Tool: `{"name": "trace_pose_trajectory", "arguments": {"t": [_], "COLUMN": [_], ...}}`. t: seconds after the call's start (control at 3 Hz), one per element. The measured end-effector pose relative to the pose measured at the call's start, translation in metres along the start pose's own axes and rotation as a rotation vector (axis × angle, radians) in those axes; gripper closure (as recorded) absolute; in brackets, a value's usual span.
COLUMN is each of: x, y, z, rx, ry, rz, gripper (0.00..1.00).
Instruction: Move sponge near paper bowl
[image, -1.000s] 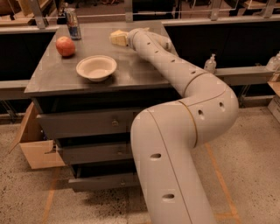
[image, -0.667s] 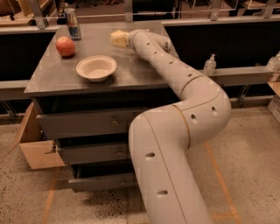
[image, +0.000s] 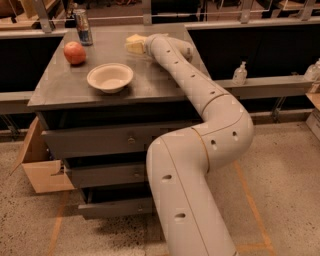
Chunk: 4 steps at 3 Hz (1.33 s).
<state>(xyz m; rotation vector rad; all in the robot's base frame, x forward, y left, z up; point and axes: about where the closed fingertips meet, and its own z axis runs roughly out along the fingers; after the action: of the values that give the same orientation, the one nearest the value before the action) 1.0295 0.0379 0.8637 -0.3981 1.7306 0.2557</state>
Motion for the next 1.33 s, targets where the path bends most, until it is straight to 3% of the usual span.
{"name": "trace_pose_trajectory", "arguments": {"t": [0.33, 1.33], "x": [-0.006, 0.004], "y": [0.002, 0.030], "z": [0.005, 0.006], "rx": [-0.011, -0.121], "ry": [-0.016, 0.031], "rz": [-0.020, 0.000], "gripper": [0.00, 0.70]}}
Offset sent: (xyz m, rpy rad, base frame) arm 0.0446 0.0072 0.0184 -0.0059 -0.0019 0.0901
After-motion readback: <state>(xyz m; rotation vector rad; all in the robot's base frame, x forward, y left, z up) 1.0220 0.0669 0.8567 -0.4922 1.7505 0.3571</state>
